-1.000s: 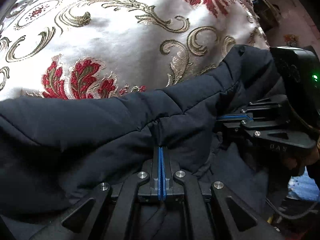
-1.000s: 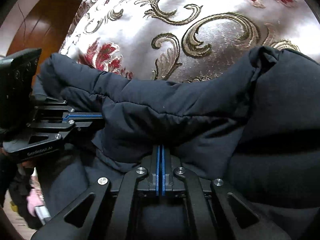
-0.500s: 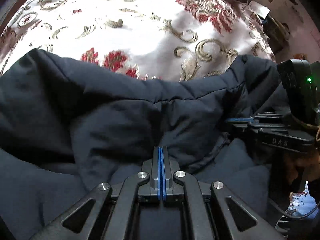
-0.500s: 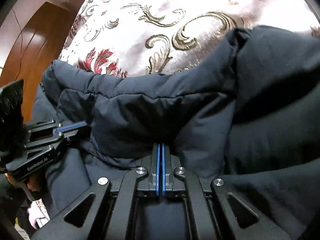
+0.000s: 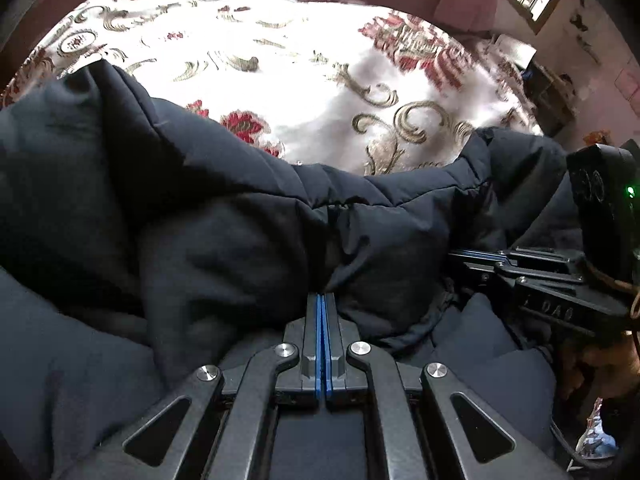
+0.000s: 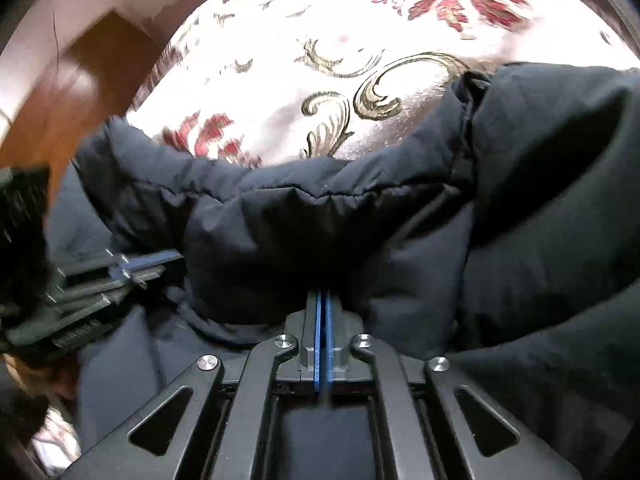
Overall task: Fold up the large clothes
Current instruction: 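Lift the held hem with both tools and fold it over toward the collar, then open both tools to release the folded hem and lift away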
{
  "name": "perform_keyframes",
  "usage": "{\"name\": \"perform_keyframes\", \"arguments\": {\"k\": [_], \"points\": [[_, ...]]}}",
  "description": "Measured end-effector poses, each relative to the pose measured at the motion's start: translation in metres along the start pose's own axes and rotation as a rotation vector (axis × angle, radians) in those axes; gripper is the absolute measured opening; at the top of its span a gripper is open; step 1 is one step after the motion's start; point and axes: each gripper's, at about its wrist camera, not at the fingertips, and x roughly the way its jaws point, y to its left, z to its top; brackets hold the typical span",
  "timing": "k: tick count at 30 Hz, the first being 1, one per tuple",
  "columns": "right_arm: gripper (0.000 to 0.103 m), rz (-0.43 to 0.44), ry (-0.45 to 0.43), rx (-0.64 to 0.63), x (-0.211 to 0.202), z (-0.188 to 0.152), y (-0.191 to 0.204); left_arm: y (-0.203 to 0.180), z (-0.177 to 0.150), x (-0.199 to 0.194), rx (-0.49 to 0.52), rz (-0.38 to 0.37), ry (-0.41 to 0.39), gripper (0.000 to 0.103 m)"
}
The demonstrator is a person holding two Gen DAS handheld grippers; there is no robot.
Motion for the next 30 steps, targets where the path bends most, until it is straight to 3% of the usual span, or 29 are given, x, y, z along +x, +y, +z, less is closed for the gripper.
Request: {"name": "perform_keyframes", "arguments": {"k": [6, 9, 12, 15, 16, 17, 21, 23, 25, 30], "points": [[0.008, 0.051, -0.072, 0.068, -0.026, -0.009, -0.011, 0.020, 0.002, -0.034, -0.100, -0.053, -0.057, 0.004], [0.021, 0.079, -0.122, 0.078, -0.044, -0.018, -0.023, 0.020, -0.002, -0.050, -0.104, -0.039, -0.106, 0.009], [0.034, 0.082, -0.170, 0.052, -0.057, -0.028, -0.021, 0.011, -0.009, -0.064, -0.088, -0.005, -0.166, 0.020], [0.044, 0.067, -0.228, 0.027, -0.071, -0.030, -0.019, 0.008, -0.023, -0.081, -0.109, 0.013, -0.235, 0.051], [0.048, 0.055, -0.253, 0.016, -0.078, -0.034, -0.018, 0.004, -0.024, -0.084, -0.120, 0.021, -0.258, 0.068], [0.052, 0.040, -0.272, 0.007, -0.085, -0.038, -0.017, 0.003, -0.027, -0.090, -0.130, 0.034, -0.282, 0.077], [0.067, -0.005, -0.329, -0.027, -0.118, -0.054, -0.009, -0.003, -0.042, -0.118, -0.170, 0.053, -0.337, 0.084], [0.086, -0.030, -0.360, -0.040, -0.135, -0.060, 0.000, -0.007, -0.052, -0.134, -0.190, 0.073, -0.351, 0.090], [0.093, -0.059, -0.403, -0.061, -0.161, -0.074, 0.006, -0.013, -0.063, -0.153, -0.196, 0.097, -0.370, 0.095], [0.095, -0.113, -0.475, -0.115, -0.215, -0.103, 0.028, -0.036, -0.090, -0.202, -0.187, 0.135, -0.454, 0.096]]}}
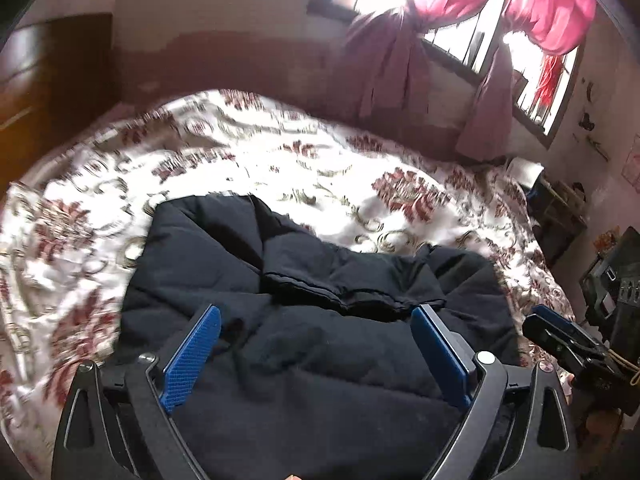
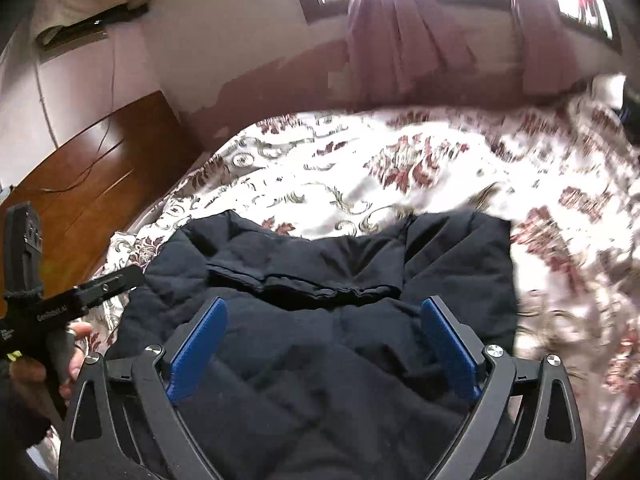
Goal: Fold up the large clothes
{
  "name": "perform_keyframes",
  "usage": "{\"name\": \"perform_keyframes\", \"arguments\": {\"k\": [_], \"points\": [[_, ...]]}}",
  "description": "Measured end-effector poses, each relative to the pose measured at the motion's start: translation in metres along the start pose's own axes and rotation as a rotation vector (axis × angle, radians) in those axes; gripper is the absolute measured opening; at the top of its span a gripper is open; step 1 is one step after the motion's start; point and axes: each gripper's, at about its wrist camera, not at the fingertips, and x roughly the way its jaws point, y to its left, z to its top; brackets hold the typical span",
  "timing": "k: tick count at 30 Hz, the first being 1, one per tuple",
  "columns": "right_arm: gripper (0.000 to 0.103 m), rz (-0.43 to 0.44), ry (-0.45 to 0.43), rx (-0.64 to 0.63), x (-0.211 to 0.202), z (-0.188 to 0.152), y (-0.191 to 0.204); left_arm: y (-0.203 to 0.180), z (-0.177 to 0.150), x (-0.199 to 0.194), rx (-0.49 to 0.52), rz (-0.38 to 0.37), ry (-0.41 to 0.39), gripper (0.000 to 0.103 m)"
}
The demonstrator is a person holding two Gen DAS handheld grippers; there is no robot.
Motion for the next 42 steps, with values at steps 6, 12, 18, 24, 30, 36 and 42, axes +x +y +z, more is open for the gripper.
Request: {"name": "perform_keyframes", "arguments": {"k": [6, 12, 18, 24, 30, 36, 42], "points": [[0.096, -0.018, -0.079, -0.051, -0.077, -0.002, 0.022, -0.019, -0.011, -0.078, 0.046, 0.026, -0.101, 0.097], [0.096, -0.027, -0.130, -0.086, -0.141, -0.016, 0.044, -0.038, -0.029, -0.149, 0.105, 0.038, -0.191, 0.100], [0.096, -0.004, -0.168, -0.110, -0.191, -0.038, 0.060, -0.051, -0.057, -0.200, 0.147, 0.048, -0.244, 0.103], [0.096, 0.020, -0.190, -0.110, -0.232, -0.066, 0.068, -0.048, -0.084, -0.235, 0.139, 0.047, -0.269, 0.103], [0.096, 0.028, -0.209, -0.103, -0.264, -0.098, 0.072, -0.039, -0.110, -0.262, 0.102, 0.062, -0.281, 0.103], [0.096, 0.028, -0.227, -0.111, -0.293, -0.128, 0.079, -0.042, -0.136, -0.287, 0.127, 0.097, -0.302, 0.103], [0.097, 0.001, -0.236, -0.129, -0.315, -0.159, 0.084, -0.045, -0.168, -0.306, 0.182, 0.125, -0.303, 0.103]]}}
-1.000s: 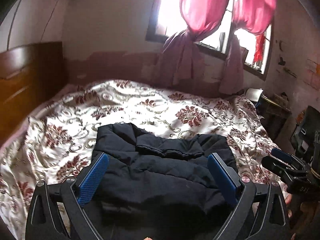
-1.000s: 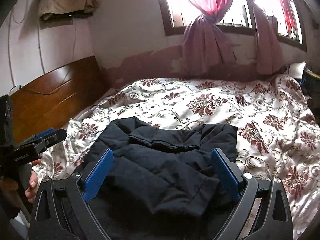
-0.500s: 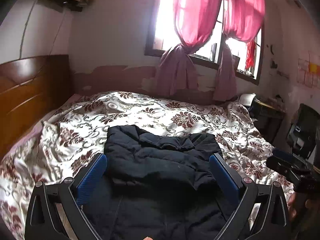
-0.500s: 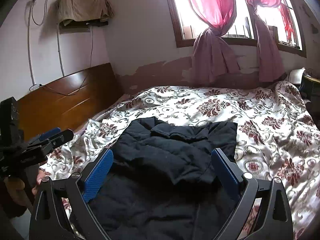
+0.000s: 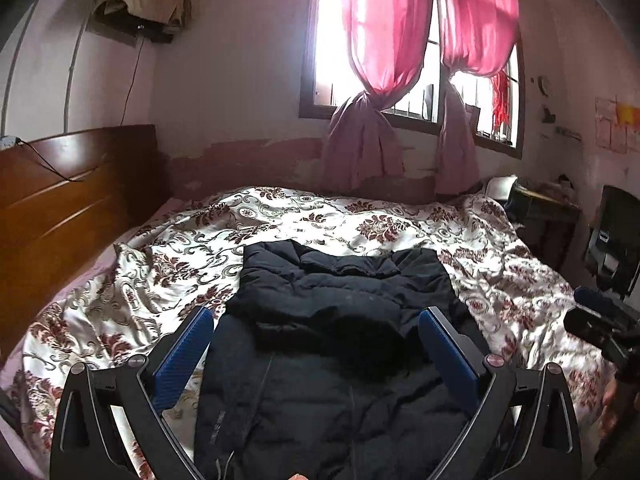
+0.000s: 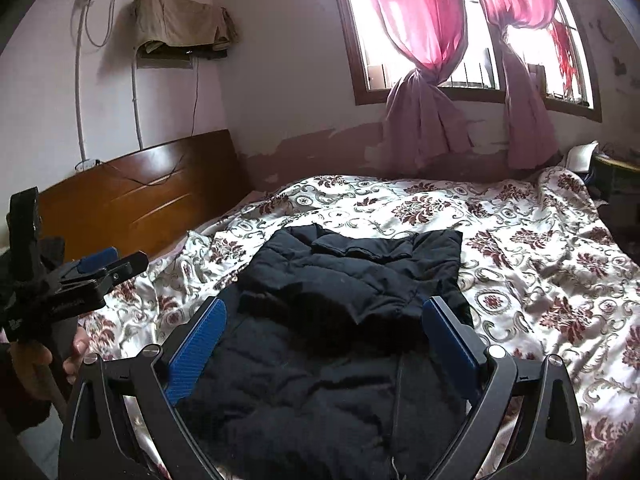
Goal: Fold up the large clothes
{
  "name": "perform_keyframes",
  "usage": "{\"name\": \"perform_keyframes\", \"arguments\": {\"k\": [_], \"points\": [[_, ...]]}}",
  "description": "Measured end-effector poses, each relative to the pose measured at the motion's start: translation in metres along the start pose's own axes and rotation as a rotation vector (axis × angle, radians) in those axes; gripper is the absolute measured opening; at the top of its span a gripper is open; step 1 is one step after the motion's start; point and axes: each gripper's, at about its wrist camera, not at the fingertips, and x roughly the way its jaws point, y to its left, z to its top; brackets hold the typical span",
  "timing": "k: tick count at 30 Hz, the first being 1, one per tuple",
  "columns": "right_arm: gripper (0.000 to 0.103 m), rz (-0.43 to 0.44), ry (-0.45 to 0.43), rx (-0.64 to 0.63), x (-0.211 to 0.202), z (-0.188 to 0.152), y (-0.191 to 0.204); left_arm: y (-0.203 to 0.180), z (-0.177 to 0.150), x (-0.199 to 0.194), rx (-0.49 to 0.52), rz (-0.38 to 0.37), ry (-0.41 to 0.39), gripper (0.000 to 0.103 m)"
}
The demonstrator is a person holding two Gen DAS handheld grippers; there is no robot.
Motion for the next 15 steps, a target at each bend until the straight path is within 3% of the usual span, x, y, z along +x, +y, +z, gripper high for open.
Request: {"name": "perform_keyframes", "arguments": {"k": [10, 15], "points": [[0.097, -0.043, 0.031, -0.063, -0.028, -0.045, 0.016, 0.011, -0.054, -0.026, 0.116, 0.015, 0.043, 0.103], [0.097, -0.034, 0.092, -0.055, -0.025, -0.075, 0.011, 0.040, -0.089, -0.024, 0.093, 0.017, 0.117, 0.103]]}}
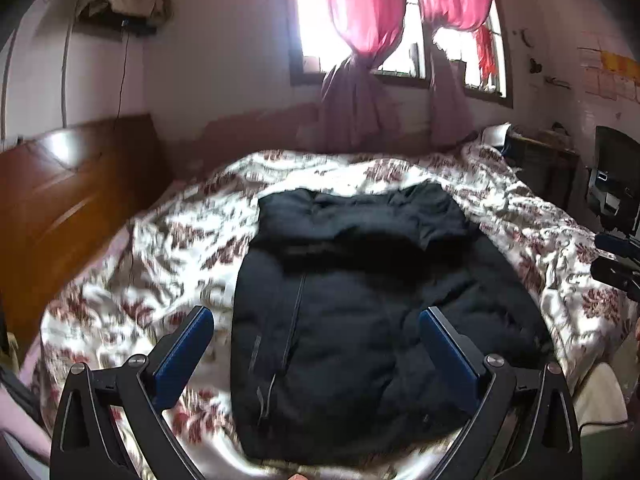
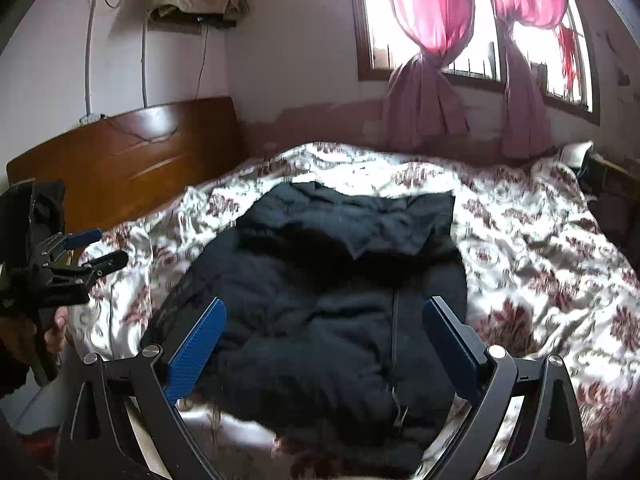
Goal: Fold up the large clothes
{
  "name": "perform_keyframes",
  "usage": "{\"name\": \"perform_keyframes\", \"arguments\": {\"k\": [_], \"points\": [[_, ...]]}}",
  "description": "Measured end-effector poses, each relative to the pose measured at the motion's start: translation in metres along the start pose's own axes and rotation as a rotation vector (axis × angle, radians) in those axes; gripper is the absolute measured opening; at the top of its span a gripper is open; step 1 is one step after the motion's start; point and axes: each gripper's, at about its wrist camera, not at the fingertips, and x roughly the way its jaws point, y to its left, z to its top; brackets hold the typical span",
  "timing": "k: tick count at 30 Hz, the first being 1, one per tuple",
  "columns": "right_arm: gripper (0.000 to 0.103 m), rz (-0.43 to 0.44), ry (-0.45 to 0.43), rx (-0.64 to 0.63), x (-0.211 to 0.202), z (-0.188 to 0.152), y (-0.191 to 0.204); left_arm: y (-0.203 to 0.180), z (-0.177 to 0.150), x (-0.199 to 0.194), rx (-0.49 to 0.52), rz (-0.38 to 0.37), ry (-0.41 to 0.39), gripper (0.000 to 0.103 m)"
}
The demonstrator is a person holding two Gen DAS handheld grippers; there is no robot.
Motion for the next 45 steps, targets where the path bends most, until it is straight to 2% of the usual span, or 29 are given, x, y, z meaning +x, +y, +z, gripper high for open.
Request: {"name": "perform_keyframes", "arguments": {"k": [6, 14, 18, 22, 27, 32, 38, 42, 45], "points": [[0.097, -0.030, 0.094, 0.010, 0.013, -0.043, -0.012, 0.024, -0.046, 0.017, -0.021, 0.001, 0.104, 0.103], [0.097, -0.058, 0.175, 0.059, 0.029, -0.075, -0.028, 0.019, -0.088, 0.035, -0.027, 0.002, 0.191, 0.103], [0.097, -0.082, 0.278, -0.015, 0.044, -0.088, -0.020, 0.009, -0.105, 0.048, -0.018, -0.025, 0.266, 0.103], [0.097, -0.147, 0.366, -0.131, 0.058, -0.103, -0.010, 0.000, -0.116, 0.058, 0.041, -0.007, 0.315, 0.103], [0.097, -0.154, 0.460, -0.101, 0.079, -0.116, -0.015, -0.005, -0.126, 0.066, 0.069, 0.010, 0.346, 0.103], [0.097, -0.215, 0.551, -0.138, 0.104, -0.132, -0.014, 0.001, -0.133, 0.076, 0.042, 0.007, 0.392, 0.103], [0.097, -0.298, 0.544, -0.204, 0.120, -0.143, -0.007, 0.004, -0.139, 0.083, 0.031, 0.019, 0.435, 0.103], [0.097, -0.286, 0.490, -0.135, 0.119, -0.138, -0.017, 0.002, -0.141, 0.083, 0.044, 0.027, 0.433, 0.103], [0.097, -0.240, 0.448, -0.075, 0.115, -0.126, -0.028, 0.001, -0.141, 0.086, 0.052, 0.033, 0.445, 0.103]]}}
